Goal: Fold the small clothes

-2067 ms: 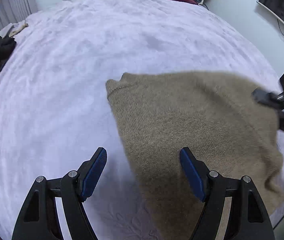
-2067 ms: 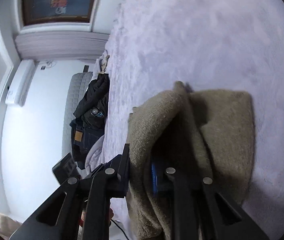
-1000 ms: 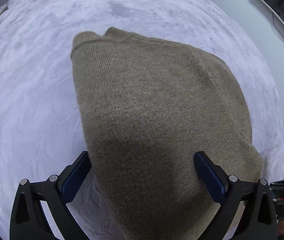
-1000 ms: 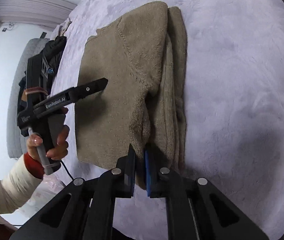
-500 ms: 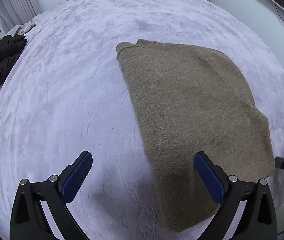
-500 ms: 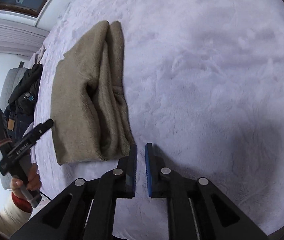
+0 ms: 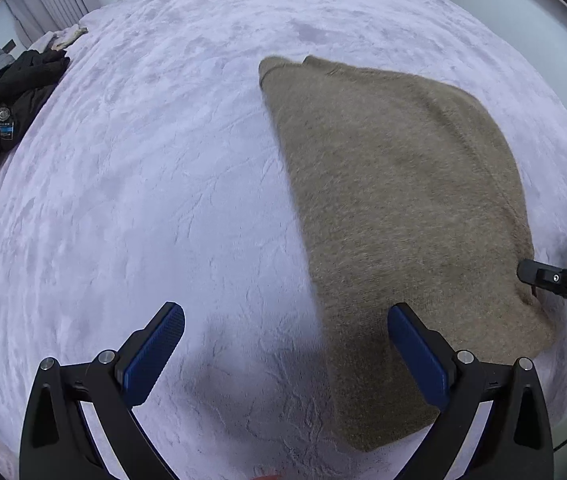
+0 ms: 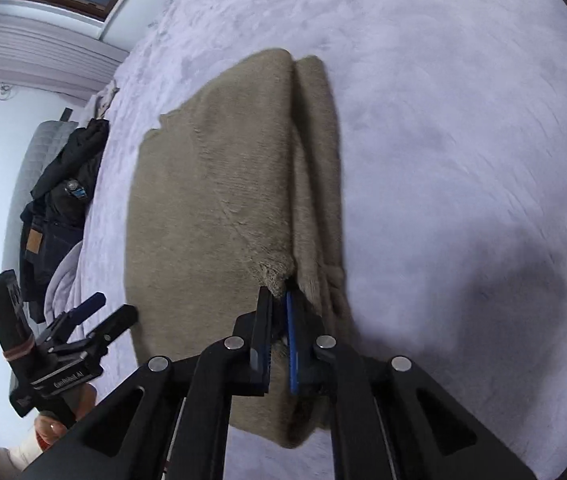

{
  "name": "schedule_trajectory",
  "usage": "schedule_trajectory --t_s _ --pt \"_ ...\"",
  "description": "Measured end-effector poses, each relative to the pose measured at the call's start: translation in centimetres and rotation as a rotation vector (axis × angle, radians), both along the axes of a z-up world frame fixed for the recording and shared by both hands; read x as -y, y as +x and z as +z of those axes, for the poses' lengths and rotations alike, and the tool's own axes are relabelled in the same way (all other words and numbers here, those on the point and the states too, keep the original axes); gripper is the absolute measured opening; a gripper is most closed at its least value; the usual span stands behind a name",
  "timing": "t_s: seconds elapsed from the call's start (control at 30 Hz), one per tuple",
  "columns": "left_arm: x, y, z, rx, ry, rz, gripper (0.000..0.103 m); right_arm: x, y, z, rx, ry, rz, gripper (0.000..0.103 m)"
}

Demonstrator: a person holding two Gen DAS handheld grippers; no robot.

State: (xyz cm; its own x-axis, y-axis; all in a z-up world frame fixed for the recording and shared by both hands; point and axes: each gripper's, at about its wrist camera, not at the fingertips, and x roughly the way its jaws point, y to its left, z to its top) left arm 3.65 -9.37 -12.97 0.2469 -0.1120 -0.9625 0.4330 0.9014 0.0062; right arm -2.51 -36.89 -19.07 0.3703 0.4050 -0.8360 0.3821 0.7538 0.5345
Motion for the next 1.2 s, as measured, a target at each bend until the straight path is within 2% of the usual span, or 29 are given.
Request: schedule_trajectory --t_s 0.07,0.23,0.43,0.6,0.77,0.83,0.9,0.97,1.0,1.2 --pt "0.0 -0.2 -0.2 0.004 0.003 0.010 0.102 0.9 -1.3 -1.1 -0.002 0.092 -0.068 0.006" --pt "0.2 -0.2 0.0 0.005 0.019 0.008 0.102 -0.4 -0.8 -0.1 -0.009 0.013 -0.011 0.006" --pt "-0.1 0.1 0.0 -0.010 0.018 0.008 0.102 -0.2 -1.0 1.0 -0.019 0.005 -0.010 0.007" --pt "-0.2 0.2 -0.3 -0.029 0.013 0.008 0.102 0.4 -1.5 2.1 -0.024 -0.047 0.000 0.007" --pt "-0.5 0.4 -0.6 -0.074 -0.023 0.020 0.102 1.2 -1.6 2.4 -0.030 -0.049 -0.022 0.008" --pt "-0.9 0.7 -0.6 -0.102 -0.065 0.040 0.102 1.3 -1.3 2.5 -0.027 -0.054 -0.028 0.008" --pt "-1.3 0.9 -0.6 -0.121 -0.111 0.063 0.102 1.5 -1.0 2.8 -0.012 -0.061 -0.033 0.021" --pt "-1.6 1.2 -0.6 -0.129 -0.130 0.074 0.102 2.0 -0.4 3.1 0.010 -0.056 -0.039 0.069" --pt "-1.6 1.3 -0.7 -0.133 -0.128 0.075 0.102 2.2 0.0 3.2 0.025 -0.047 -0.044 0.072" --pt "-1.6 1.8 -1.2 -0.148 -0.126 0.059 0.102 3.1 3.3 3.6 0.071 -0.038 -0.012 0.072"
